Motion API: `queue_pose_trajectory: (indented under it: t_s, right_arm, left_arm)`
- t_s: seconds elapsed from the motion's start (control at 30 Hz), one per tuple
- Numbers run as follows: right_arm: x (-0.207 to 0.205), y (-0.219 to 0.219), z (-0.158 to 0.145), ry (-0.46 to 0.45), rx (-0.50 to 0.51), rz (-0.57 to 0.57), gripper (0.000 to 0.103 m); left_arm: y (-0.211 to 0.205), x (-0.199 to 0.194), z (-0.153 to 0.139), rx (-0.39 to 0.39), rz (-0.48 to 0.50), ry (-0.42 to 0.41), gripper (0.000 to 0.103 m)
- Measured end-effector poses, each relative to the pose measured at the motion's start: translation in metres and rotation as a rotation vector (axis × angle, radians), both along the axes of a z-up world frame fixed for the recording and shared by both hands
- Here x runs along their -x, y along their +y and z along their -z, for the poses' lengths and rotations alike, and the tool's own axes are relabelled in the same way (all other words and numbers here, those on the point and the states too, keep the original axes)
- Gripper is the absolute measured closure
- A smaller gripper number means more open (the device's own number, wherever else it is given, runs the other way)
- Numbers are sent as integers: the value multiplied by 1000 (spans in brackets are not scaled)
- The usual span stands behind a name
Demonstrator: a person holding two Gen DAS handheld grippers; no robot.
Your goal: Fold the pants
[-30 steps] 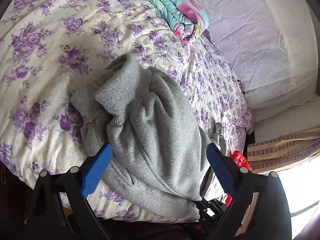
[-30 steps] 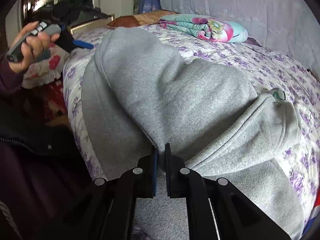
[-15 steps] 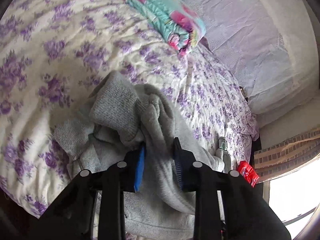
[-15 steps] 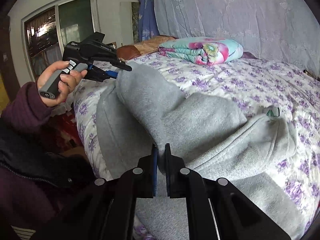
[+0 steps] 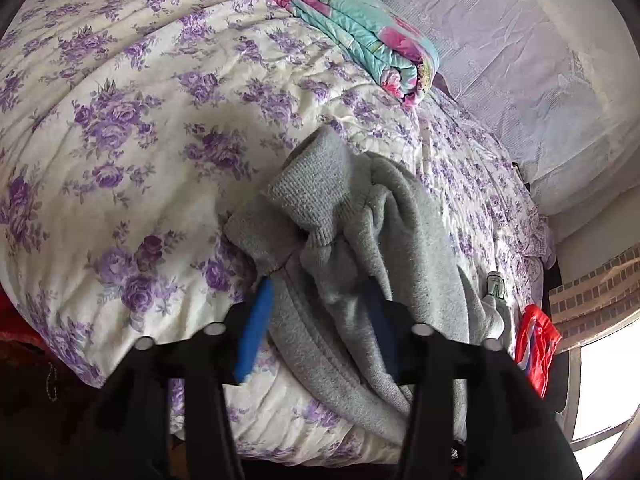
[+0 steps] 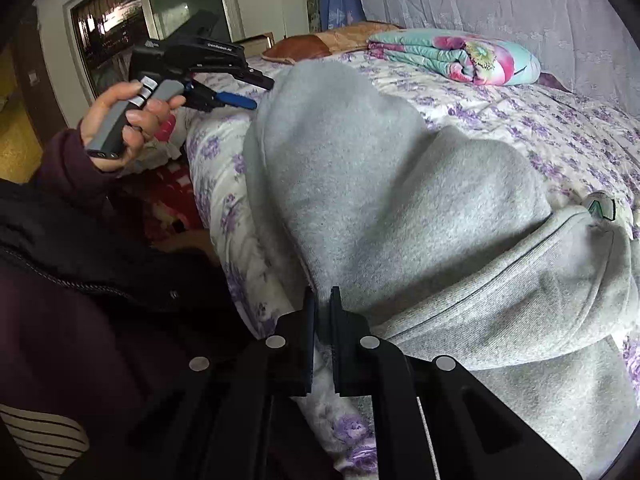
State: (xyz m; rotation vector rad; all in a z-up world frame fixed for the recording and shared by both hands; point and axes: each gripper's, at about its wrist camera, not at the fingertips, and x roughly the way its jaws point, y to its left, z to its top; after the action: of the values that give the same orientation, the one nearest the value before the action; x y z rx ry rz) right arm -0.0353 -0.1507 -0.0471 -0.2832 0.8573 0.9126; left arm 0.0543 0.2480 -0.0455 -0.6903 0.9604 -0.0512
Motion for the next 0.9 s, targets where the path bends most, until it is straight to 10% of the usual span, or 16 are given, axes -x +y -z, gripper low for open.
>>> queue_pose_trajectory:
  t_s: [0.07,0.33,0.47,0.53,0.73,0.9]
  right_arm:
    - [-2,-9,-10,14,-48,9,96]
    - [-2,-13,-4,32,-56,29,96]
    - [-2,-11,-7,18,-52,27,96]
    - [2,-10,-15,-12,-57,21,96]
    - [1,0,8,30,27,-9,95]
    - [3,9,20,40,70,-15,83]
  left_arm:
    - [-1,-3,-6,1,-15,-24,19]
    - [-20,-38,3,30,12,13,20]
    - [-22,-42,-5,38,25,-27,72]
    - [-25,-31,-22,-15,28,-68,75]
    - [-18,-9,-13,-136,33,-32,73]
    - [-11,-4,19,-182,28,-16,49]
